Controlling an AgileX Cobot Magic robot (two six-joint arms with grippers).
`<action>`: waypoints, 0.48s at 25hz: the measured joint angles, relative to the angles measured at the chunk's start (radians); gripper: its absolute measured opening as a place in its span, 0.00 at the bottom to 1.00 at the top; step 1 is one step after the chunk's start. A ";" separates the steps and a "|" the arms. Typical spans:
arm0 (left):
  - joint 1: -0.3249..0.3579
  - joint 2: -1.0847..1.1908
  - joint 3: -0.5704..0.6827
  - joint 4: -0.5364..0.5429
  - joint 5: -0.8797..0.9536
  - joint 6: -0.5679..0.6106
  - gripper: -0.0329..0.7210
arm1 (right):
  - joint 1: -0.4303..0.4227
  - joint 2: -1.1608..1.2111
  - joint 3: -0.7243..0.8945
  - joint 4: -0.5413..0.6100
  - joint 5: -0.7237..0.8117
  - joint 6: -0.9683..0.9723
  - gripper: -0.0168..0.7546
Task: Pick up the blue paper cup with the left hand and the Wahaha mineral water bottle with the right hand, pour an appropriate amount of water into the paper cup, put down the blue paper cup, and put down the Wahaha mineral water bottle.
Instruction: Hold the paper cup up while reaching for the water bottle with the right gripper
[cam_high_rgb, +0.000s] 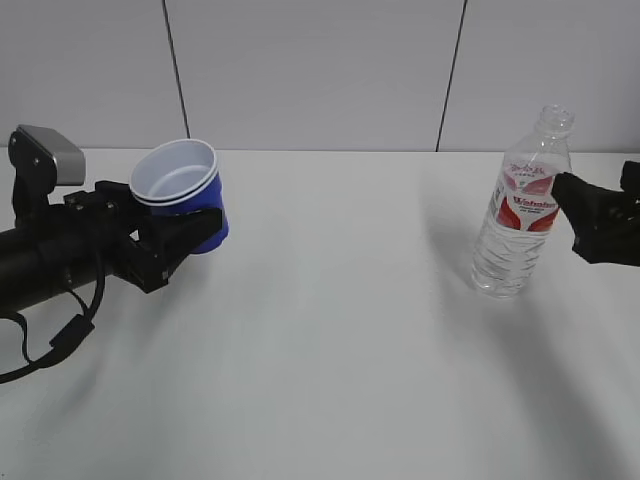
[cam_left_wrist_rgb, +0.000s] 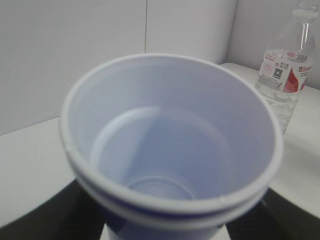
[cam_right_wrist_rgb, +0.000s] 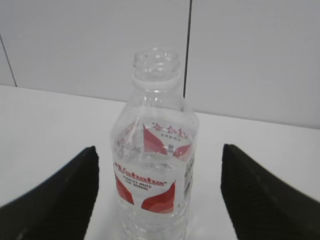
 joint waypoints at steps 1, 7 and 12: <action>0.000 0.000 0.000 0.000 0.000 0.000 0.70 | 0.000 0.007 0.000 -0.001 0.007 0.000 0.76; 0.000 0.000 0.000 -0.002 0.000 0.000 0.70 | 0.000 0.099 0.002 -0.002 0.000 0.047 0.76; 0.000 0.000 0.000 -0.002 0.000 0.000 0.70 | 0.000 0.185 0.002 -0.002 -0.168 0.109 0.76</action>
